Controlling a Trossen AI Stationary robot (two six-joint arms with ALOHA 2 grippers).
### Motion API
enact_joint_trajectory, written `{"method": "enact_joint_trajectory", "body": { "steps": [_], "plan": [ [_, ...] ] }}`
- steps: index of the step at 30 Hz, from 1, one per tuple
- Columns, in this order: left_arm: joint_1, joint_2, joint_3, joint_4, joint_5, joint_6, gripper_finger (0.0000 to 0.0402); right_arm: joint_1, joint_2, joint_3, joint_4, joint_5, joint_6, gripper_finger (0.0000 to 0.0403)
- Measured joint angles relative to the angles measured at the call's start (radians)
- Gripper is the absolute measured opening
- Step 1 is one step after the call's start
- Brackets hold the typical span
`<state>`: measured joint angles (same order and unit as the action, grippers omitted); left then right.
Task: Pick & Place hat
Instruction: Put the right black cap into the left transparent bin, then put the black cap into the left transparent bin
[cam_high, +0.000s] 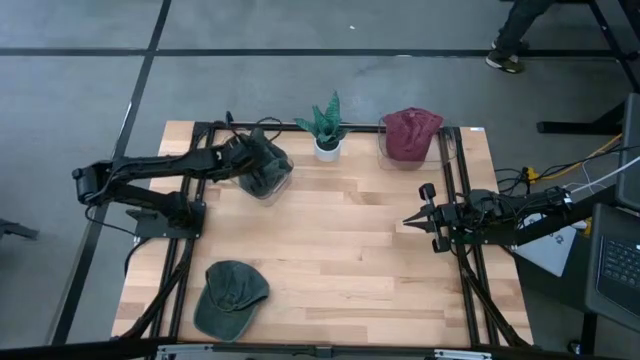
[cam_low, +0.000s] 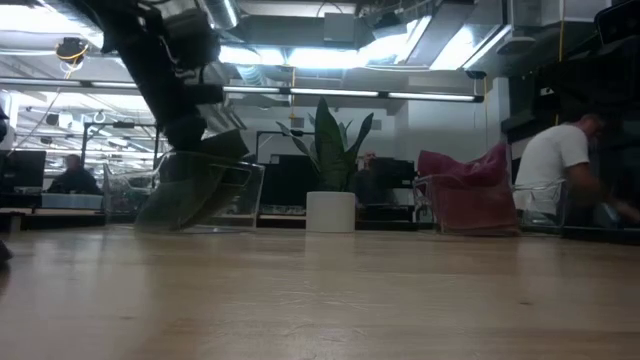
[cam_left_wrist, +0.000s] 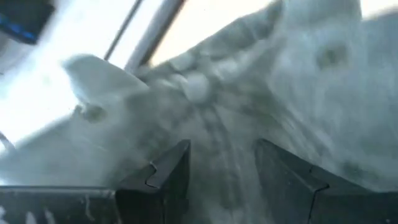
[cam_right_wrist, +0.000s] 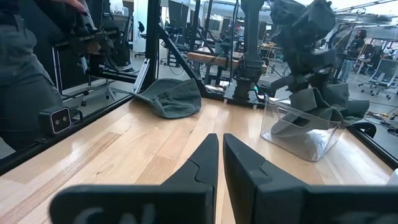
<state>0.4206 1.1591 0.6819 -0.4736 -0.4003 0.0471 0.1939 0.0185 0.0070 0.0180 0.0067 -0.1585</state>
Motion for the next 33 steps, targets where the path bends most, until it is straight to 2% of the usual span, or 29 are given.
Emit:
{"method": "enact_joint_trajectory", "body": {
  "steps": [7,12,23,28,33],
  "plan": [
    [-0.014,-0.102,0.092,-0.057,-0.027,-0.010,0.0175,0.000,0.000,0.000,0.000,0.000,0.000,0.0026],
    [-0.094,-0.186,0.156,-0.145,0.004,-0.052,0.0173,0.000,0.000,0.000,0.000,0.000,0.000,0.0026],
    [-0.410,-0.310,0.183,-0.310,0.338,-0.073,0.0172,0.000,0.000,0.000,0.000,0.000,0.000,0.0026],
    [-0.548,-0.311,0.183,-0.410,0.461,-0.059,0.0172,0.000,0.000,0.000,0.000,0.000,0.000,0.0026],
    [-0.707,-0.287,0.174,-0.443,0.566,-0.141,0.0172,0.000,0.000,0.000,0.000,0.000,0.000,0.0026]
  ]
}}
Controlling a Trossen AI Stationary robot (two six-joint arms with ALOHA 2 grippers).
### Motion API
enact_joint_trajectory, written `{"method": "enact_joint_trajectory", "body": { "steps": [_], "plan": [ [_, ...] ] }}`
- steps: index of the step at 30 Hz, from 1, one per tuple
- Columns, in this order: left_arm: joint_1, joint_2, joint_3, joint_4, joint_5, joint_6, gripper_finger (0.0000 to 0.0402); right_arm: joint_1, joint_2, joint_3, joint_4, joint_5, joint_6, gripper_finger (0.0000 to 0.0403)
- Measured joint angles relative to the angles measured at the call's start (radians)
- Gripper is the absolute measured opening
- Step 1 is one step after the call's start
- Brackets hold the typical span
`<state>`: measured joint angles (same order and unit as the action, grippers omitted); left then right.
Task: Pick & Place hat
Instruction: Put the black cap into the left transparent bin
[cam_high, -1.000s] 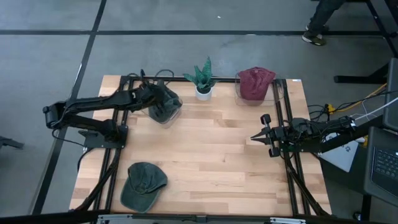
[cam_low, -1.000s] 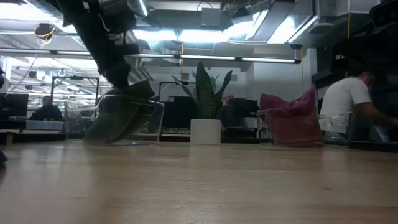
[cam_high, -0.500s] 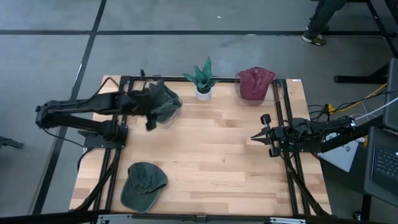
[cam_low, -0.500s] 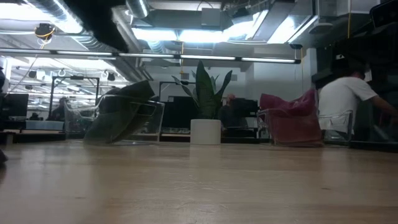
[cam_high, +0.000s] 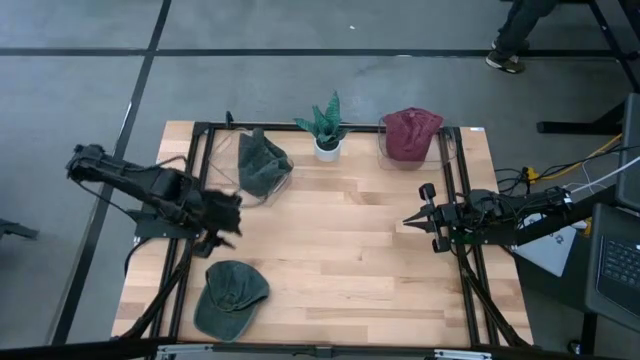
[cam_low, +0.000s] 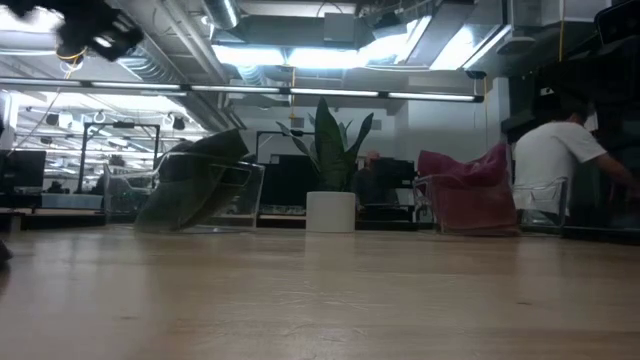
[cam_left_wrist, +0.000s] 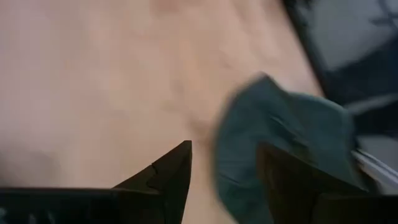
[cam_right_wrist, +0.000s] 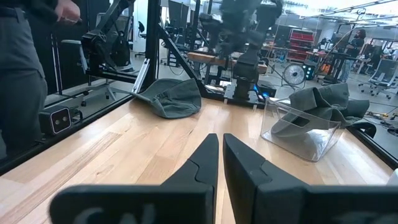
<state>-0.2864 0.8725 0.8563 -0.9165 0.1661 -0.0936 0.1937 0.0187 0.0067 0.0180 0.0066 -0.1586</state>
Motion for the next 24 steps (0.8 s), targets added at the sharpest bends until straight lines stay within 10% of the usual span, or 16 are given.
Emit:
{"method": "enact_joint_trajectory", "body": {
  "steps": [14,24],
  "plan": [
    [-0.395,0.160,-0.119,0.107,0.036,-0.170,0.0170,0.000,0.000,0.000,0.000,0.000,0.000,0.0026],
    [-0.482,0.350,-0.128,0.168,-0.220,-0.176,0.0192,0.000,0.000,0.000,0.000,0.000,0.000,0.0026]
  ]
}}
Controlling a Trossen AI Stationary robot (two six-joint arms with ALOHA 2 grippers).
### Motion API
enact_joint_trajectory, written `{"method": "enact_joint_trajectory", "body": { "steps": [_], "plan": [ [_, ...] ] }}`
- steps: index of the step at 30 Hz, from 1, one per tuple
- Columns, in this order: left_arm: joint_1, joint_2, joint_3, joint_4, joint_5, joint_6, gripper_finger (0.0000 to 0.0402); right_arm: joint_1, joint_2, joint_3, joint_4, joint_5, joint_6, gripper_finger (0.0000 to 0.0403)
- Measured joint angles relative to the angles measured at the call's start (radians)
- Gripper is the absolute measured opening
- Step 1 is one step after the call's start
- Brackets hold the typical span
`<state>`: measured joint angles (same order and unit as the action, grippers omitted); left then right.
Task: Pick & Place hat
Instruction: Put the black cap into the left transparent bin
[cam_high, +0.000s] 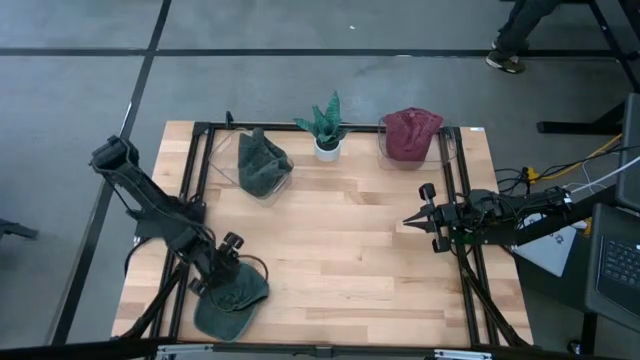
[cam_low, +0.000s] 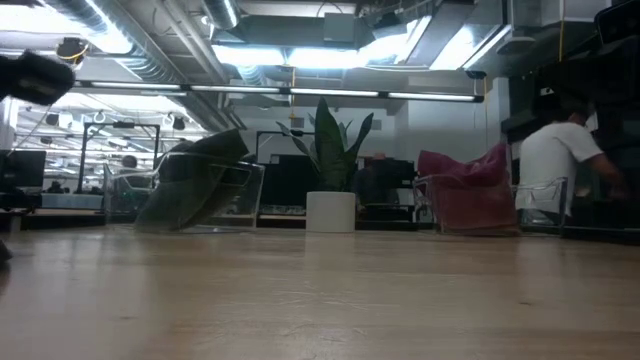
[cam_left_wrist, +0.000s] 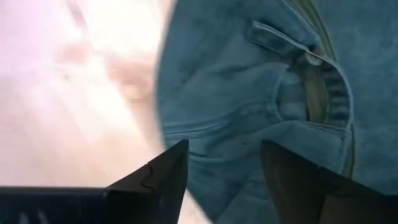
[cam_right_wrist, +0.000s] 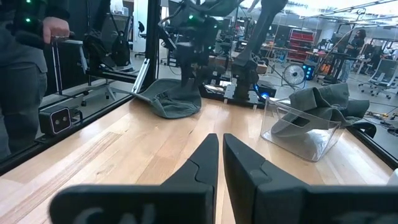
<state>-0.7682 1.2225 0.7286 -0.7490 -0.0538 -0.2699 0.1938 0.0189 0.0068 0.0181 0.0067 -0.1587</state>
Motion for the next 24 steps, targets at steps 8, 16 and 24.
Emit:
{"method": "enact_joint_trajectory", "body": {
  "steps": [8,16,24],
  "plan": [
    [-0.031,0.140,0.030,0.033,-0.069,0.028,0.0241,0.000,0.000,0.000,0.000,0.000,0.000,0.0026],
    [-0.001,0.233,0.034,0.043,-0.079,0.022,0.0261,0.000,0.000,0.000,0.000,0.000,0.000,0.0026],
    [0.039,0.353,0.039,0.063,-0.074,0.054,0.0251,0.000,0.000,0.000,0.000,0.000,0.000,0.0026]
  ]
}}
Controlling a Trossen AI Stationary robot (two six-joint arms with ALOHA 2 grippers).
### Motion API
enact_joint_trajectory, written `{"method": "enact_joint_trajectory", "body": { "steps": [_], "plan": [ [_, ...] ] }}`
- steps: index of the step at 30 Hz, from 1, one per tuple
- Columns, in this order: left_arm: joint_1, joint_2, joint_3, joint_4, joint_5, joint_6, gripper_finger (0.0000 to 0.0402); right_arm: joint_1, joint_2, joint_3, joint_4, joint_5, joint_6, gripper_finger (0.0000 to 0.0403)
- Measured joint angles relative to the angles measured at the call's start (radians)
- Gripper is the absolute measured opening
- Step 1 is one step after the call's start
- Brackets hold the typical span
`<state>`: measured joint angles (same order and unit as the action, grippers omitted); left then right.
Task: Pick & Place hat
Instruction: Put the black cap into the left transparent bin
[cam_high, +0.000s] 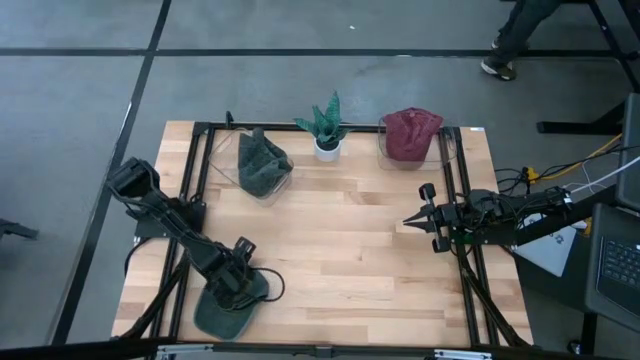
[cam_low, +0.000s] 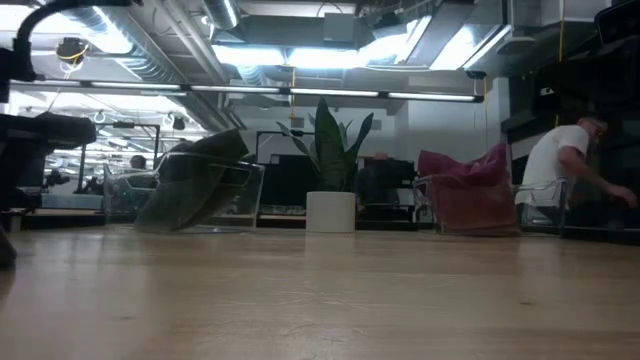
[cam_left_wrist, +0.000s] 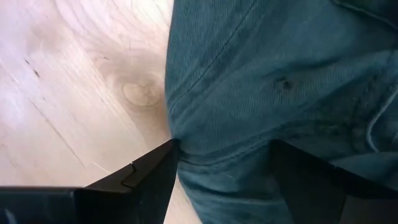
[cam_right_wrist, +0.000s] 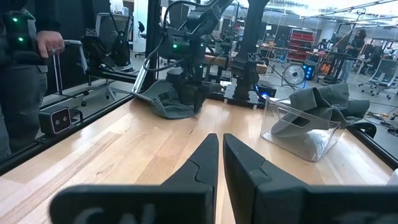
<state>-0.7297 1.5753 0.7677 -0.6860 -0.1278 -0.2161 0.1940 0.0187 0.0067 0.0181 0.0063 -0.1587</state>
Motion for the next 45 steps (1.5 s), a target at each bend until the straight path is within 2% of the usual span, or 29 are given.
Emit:
{"method": "enact_joint_trajectory", "body": {
  "steps": [5,8,15,22,25,34,40,45],
  "plan": [
    [0.015,0.019,0.001,0.002,0.043,-0.005,0.0242,0.000,0.000,0.000,0.000,0.000,0.000,0.0026],
    [0.014,0.018,-0.001,0.006,0.045,-0.006,0.0221,0.000,0.000,0.000,0.000,0.000,0.000,0.0026],
    [0.012,0.016,-0.003,0.023,0.063,-0.007,0.0130,0.000,0.000,0.000,0.000,0.000,0.000,0.0026],
    [0.028,-0.008,0.015,0.038,0.030,0.016,0.0027,0.000,0.000,0.000,0.000,0.000,0.000,0.0026],
    [0.043,-0.034,0.021,0.033,-0.001,0.028,0.0023,0.000,0.000,0.000,0.000,0.000,0.000,0.0026],
    [0.110,-0.156,0.071,-0.006,-0.177,0.186,0.0023,0.000,0.000,0.000,0.000,0.000,0.000,0.0026],
    [0.193,-0.223,0.132,-0.023,-0.368,0.398,0.0023,0.000,0.000,0.000,0.000,0.000,0.000,0.0026],
    [0.258,-0.255,0.191,-0.002,-0.581,0.605,0.0023,0.000,0.000,0.000,0.000,0.000,0.000,0.0026]
  ]
}}
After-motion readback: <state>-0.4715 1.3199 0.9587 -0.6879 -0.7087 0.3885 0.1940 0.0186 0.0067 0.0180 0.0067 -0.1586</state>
